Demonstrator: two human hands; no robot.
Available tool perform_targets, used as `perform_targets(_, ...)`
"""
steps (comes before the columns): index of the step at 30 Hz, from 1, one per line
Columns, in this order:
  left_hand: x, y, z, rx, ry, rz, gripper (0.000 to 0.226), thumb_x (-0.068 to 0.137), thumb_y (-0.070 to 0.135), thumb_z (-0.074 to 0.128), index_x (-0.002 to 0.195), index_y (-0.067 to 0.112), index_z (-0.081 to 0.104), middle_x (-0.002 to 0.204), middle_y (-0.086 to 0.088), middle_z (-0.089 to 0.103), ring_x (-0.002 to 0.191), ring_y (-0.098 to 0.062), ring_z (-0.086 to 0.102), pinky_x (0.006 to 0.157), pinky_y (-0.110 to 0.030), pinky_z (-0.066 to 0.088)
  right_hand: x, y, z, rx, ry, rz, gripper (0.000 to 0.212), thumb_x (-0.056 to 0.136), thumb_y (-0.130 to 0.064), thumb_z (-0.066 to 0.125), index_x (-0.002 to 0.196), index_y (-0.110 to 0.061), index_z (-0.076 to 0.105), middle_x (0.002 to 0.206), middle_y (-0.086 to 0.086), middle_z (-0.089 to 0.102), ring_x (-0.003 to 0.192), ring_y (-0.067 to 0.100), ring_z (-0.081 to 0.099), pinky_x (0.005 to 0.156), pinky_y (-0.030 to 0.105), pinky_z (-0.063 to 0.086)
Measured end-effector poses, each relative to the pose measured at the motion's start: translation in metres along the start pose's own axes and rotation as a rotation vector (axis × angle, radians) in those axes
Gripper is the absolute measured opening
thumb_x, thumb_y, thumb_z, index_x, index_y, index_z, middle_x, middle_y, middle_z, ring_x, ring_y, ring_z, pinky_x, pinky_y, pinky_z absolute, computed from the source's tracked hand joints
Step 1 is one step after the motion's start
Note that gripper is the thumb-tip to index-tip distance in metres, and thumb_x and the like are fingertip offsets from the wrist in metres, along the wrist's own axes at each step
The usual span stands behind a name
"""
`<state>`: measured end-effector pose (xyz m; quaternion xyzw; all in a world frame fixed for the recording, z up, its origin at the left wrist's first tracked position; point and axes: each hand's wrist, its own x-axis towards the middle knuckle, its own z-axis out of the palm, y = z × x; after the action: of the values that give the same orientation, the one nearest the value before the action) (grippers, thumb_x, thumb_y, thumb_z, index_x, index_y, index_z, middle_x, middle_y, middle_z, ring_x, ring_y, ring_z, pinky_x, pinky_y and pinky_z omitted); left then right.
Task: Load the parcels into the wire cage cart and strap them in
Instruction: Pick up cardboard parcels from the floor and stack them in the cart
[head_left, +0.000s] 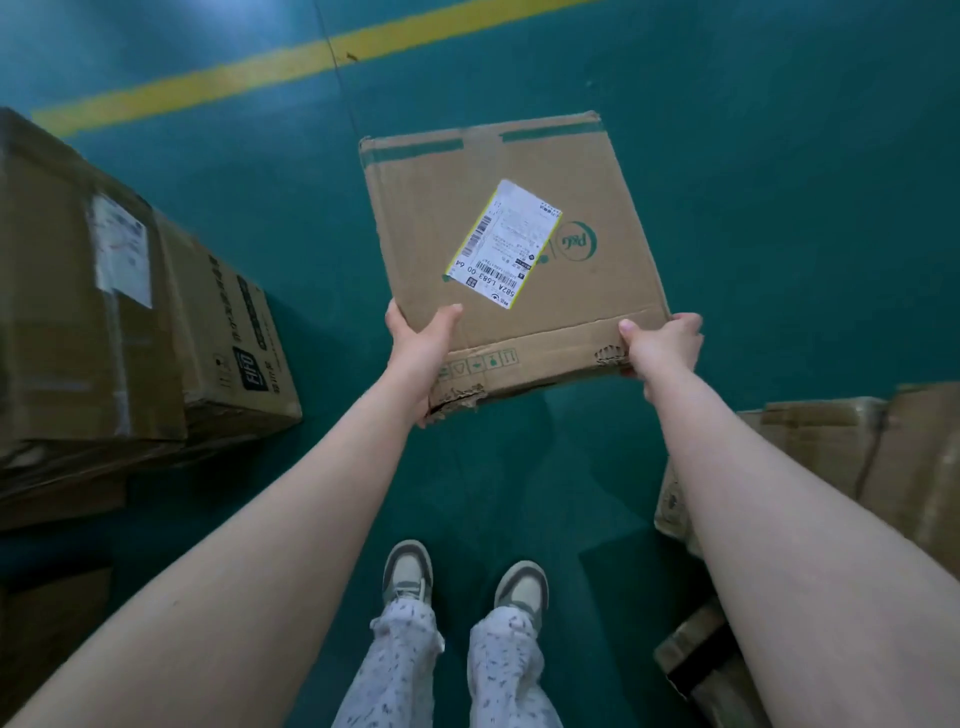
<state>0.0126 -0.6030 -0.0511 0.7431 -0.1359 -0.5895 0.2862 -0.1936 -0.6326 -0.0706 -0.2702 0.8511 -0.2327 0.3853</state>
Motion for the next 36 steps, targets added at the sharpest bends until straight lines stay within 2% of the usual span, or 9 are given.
perform_targets(3,-0.052,0.03,-0.002,0.017,-0.016,0.059,0.07,0.092,0.034,0.052,0.147,0.037,0.009,0.132,0.009,0.046,0.105,-0.022,0.053,0.083,-0.038,0.044,-0.037,-0.023,-0.044,0.076,0.012,0.026,0.056,0.089,-0.019,0.064,0.133,-0.004,0.032,0.14,0.013,0.039,0.124,0.032,0.046,0.103,0.044,0.041)
perform_targets(6,-0.104,0.05,-0.006,0.052,-0.045,0.082,0.068,0.091,0.019,0.051,0.145,0.034,0.012,0.127,0.003,0.05,0.082,-0.015,0.055,0.06,-0.028,0.045,-0.074,-0.036,-0.09,0.129,0.036,0.052,0.055,0.089,-0.018,0.064,0.132,-0.006,0.034,0.138,0.012,0.043,0.122,0.031,0.048,0.103,0.039,0.041)
perform_targets(12,-0.198,0.085,-0.021,0.058,-0.179,0.0,0.056,0.086,0.02,0.054,0.133,0.036,0.027,0.11,0.0,0.053,0.093,-0.028,0.054,0.091,-0.058,0.042,-0.154,-0.062,-0.176,0.228,0.142,0.074,0.047,0.09,-0.015,0.062,0.129,-0.007,0.038,0.133,0.011,0.048,0.118,0.028,0.051,0.094,0.029,0.04)
perform_targets(15,-0.233,0.105,-0.027,0.132,-0.255,0.037,0.04,0.087,0.02,0.052,0.117,0.037,0.032,0.111,-0.002,0.052,0.097,-0.032,0.051,0.086,-0.068,0.037,-0.186,-0.074,-0.208,0.23,0.218,0.067,0.043,0.092,-0.017,0.059,0.129,-0.009,0.039,0.134,0.009,0.049,0.118,0.029,0.051,0.097,0.034,0.04)
perform_targets(20,-0.278,0.145,-0.032,0.236,-0.38,0.177,0.04,0.088,0.018,0.052,0.122,0.031,0.035,0.094,0.0,0.051,0.078,-0.023,0.052,0.072,-0.044,0.044,-0.237,-0.078,-0.244,0.34,0.311,0.112,0.043,0.094,-0.018,0.056,0.132,-0.013,0.037,0.133,0.009,0.05,0.116,0.028,0.053,0.098,0.038,0.046)
perform_targets(25,-0.31,0.171,-0.026,0.34,-0.549,0.311,0.038,0.086,0.018,0.053,0.117,0.033,0.038,0.105,-0.004,0.054,0.092,-0.027,0.057,0.094,-0.056,0.044,-0.284,-0.067,-0.269,0.513,0.429,0.17,0.04,0.096,-0.019,0.052,0.133,-0.018,0.036,0.132,0.008,0.05,0.113,0.028,0.054,0.096,0.046,0.048)
perform_targets(28,-0.331,0.178,-0.016,0.429,-0.685,0.379,0.037,0.086,0.017,0.053,0.115,0.032,0.037,0.106,-0.006,0.053,0.102,-0.031,0.057,0.094,-0.055,0.046,-0.31,-0.053,-0.285,0.592,0.541,0.183,0.036,0.096,-0.018,0.051,0.13,-0.016,0.038,0.129,0.009,0.052,0.114,0.029,0.054,0.099,0.044,0.046)
perform_targets(31,-0.354,0.174,-0.002,0.491,-0.774,0.417,0.037,0.087,0.015,0.052,0.117,0.029,0.036,0.106,-0.007,0.053,0.095,-0.029,0.058,0.091,-0.049,0.049,-0.337,-0.037,-0.304,0.647,0.666,0.178,0.033,0.097,-0.013,0.049,0.128,-0.012,0.039,0.131,0.009,0.05,0.114,0.028,0.052,0.095,0.036,0.045)
perform_targets(36,-0.396,0.144,0.026,0.682,-0.904,0.432,0.04,0.084,0.022,0.053,0.12,0.031,0.036,0.111,-0.006,0.053,0.092,-0.029,0.055,0.085,-0.058,0.045,-0.385,0.009,-0.333,0.685,0.876,0.246,0.036,0.095,-0.011,0.05,0.129,-0.009,0.039,0.132,0.01,0.049,0.114,0.028,0.051,0.082,0.029,0.038)
